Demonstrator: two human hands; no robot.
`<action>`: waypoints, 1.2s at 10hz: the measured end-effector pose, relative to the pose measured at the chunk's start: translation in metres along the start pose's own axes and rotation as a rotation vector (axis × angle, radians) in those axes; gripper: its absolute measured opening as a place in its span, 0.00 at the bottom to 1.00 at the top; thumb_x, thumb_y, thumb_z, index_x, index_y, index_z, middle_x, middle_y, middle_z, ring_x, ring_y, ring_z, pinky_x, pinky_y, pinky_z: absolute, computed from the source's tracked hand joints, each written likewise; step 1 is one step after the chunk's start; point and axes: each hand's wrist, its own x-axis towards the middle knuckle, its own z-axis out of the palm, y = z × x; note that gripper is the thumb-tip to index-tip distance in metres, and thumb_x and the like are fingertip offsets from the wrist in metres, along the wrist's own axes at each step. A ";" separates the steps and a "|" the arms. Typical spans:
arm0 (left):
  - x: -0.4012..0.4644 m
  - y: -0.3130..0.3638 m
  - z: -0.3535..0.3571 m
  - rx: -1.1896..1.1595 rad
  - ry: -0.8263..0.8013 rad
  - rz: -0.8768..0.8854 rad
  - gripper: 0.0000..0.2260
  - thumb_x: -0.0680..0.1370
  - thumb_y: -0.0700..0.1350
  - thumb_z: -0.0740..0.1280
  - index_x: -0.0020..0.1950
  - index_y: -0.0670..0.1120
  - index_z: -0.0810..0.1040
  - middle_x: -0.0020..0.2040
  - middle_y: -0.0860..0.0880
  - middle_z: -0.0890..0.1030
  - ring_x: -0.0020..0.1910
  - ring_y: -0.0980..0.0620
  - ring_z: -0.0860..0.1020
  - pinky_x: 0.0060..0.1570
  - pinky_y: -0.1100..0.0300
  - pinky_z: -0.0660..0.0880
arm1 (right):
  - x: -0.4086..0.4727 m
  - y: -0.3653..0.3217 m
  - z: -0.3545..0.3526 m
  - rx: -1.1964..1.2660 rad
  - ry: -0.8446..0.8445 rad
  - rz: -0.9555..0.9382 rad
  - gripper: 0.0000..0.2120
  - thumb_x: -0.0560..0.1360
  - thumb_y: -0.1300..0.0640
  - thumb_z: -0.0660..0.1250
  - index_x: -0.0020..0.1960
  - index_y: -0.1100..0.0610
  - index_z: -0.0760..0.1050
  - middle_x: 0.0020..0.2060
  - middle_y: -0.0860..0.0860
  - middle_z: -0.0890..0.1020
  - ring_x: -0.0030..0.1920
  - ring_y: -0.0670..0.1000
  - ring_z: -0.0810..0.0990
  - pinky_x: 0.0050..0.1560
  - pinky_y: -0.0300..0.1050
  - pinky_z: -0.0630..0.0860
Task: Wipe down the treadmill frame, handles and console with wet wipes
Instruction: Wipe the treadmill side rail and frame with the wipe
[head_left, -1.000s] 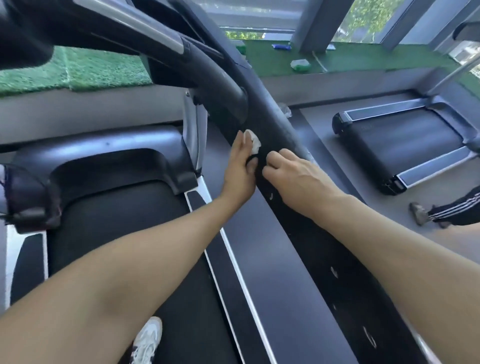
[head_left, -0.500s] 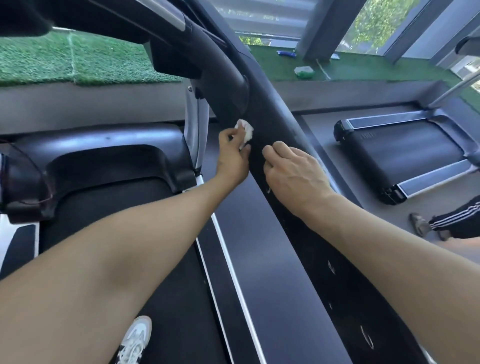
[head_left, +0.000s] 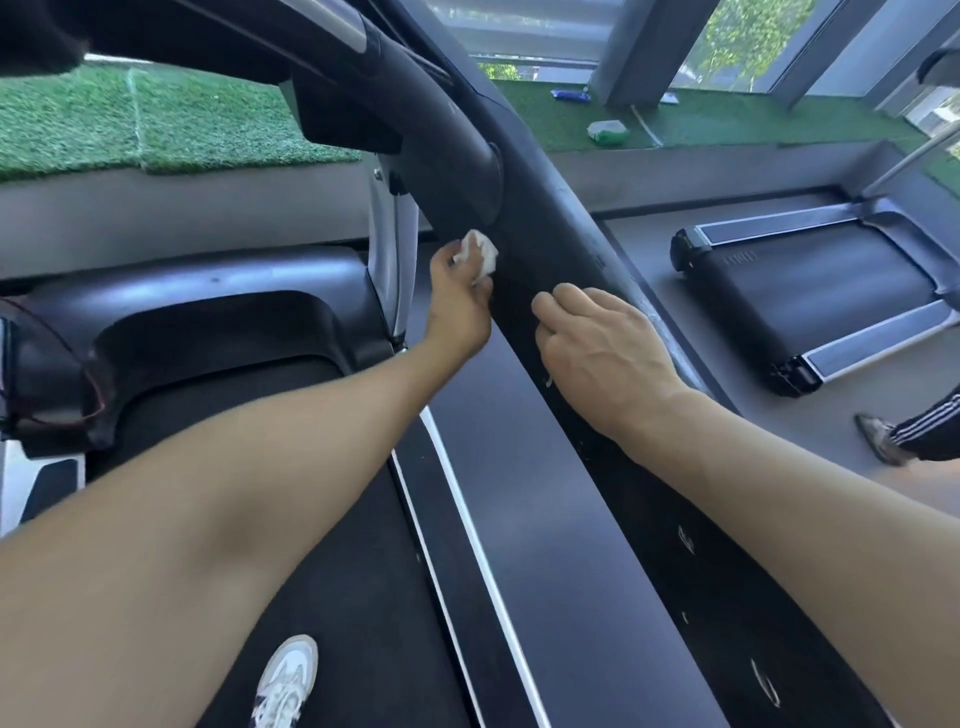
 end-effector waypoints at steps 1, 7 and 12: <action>-0.004 -0.008 0.007 0.222 -0.001 0.131 0.16 0.81 0.39 0.58 0.68 0.39 0.67 0.57 0.56 0.65 0.50 0.65 0.64 0.47 0.78 0.63 | 0.000 0.001 -0.002 -0.015 -0.001 -0.010 0.14 0.65 0.64 0.55 0.29 0.56 0.77 0.33 0.49 0.76 0.36 0.51 0.77 0.39 0.40 0.72; -0.049 -0.022 0.029 0.025 -0.120 0.224 0.05 0.81 0.48 0.60 0.56 0.55 0.72 0.51 0.55 0.72 0.49 0.61 0.69 0.53 0.65 0.69 | 0.007 -0.001 0.001 0.087 -0.010 0.018 0.15 0.65 0.66 0.53 0.30 0.59 0.76 0.30 0.51 0.74 0.34 0.54 0.76 0.37 0.42 0.74; -0.047 -0.017 0.012 0.141 -0.145 0.316 0.16 0.82 0.49 0.56 0.69 0.57 0.68 0.63 0.58 0.72 0.60 0.62 0.68 0.65 0.68 0.58 | 0.008 -0.002 -0.001 0.078 -0.027 0.029 0.12 0.65 0.65 0.56 0.29 0.59 0.76 0.31 0.52 0.75 0.35 0.54 0.77 0.39 0.43 0.77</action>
